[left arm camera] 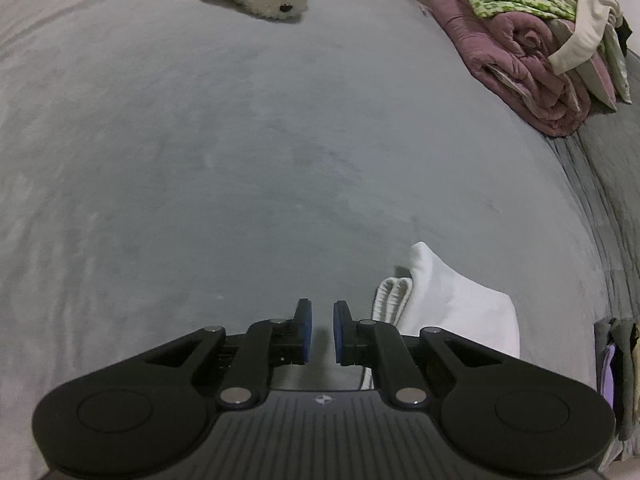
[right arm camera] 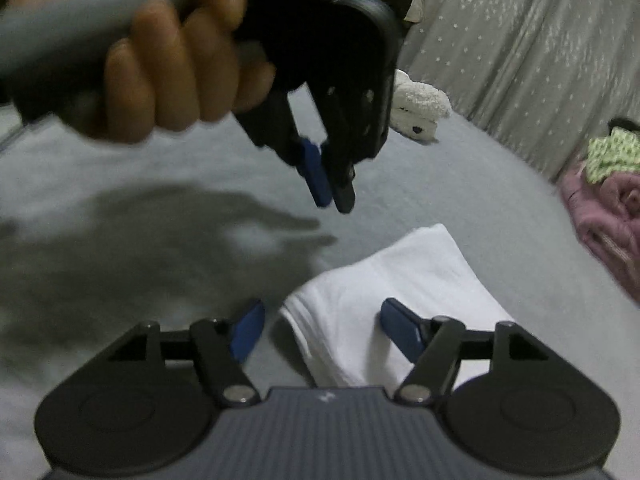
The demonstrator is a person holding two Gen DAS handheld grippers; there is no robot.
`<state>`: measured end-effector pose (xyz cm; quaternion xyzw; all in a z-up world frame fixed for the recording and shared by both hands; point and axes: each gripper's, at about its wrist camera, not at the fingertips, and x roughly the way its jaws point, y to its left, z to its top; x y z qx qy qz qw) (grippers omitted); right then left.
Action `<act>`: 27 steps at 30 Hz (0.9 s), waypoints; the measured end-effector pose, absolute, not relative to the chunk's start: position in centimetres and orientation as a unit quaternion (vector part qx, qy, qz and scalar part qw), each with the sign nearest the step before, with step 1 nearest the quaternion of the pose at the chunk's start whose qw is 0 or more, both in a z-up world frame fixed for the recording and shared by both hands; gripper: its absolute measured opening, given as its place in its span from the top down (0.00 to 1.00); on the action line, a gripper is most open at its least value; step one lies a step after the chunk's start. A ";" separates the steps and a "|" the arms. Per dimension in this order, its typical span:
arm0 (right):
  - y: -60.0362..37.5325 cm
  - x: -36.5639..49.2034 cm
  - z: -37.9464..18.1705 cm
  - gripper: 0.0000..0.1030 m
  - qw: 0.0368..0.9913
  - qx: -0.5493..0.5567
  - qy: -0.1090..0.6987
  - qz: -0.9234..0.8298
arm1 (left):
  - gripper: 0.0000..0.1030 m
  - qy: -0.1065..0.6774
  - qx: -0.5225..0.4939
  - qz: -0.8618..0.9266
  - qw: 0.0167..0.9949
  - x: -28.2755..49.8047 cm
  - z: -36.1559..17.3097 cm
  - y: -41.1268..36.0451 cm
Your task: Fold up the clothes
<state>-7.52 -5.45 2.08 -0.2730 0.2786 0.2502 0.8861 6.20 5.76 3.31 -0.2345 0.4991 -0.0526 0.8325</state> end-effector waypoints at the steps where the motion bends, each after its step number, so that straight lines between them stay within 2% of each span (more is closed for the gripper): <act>1: -5.3 -7.4 1.9 0.36 0.886 -0.279 0.276 0.246 | 0.91 0.500 -0.236 -0.055 0.831 6.2 3.3 5.8; 3: -5.1 -7.3 1.5 0.37 0.886 -0.292 0.271 0.238 | 0.91 0.502 -0.239 -0.059 0.829 6.3 3.2 5.7; 6: -4.7 -7.1 0.8 0.48 0.885 -0.310 0.264 0.225 | 0.91 0.506 -0.245 -0.071 0.824 6.3 3.0 5.5; 8: -4.6 -7.2 0.6 0.63 0.884 -0.320 0.261 0.217 | 0.90 0.508 -0.253 -0.081 0.819 6.3 2.8 5.5; 9: -4.6 -7.4 0.6 0.67 0.886 -0.320 0.260 0.214 | 0.89 0.510 -0.258 -0.085 0.816 6.4 2.7 5.4; 10: -4.8 -7.3 0.7 0.77 0.889 -0.313 0.259 0.212 | 0.84 0.512 -0.266 -0.088 0.812 6.4 2.5 5.5; 11: -5.1 -7.2 0.9 0.80 0.893 -0.303 0.258 0.210 | 0.79 0.513 -0.274 -0.090 0.808 6.4 2.4 5.6; 18: -8.4 -5.6 3.6 0.83 0.922 -0.170 0.275 0.213 | 0.64 0.509 -0.382 -0.116 0.762 6.3 0.5 6.1; 21: -9.2 -5.5 4.1 0.83 0.925 -0.144 0.278 0.216 | 0.54 0.502 -0.419 -0.126 0.746 6.0 -0.1 5.9; 27: -9.6 -5.9 4.7 0.83 0.926 -0.137 0.274 0.220 | 0.46 0.495 -0.417 -0.148 0.748 5.9 0.4 4.8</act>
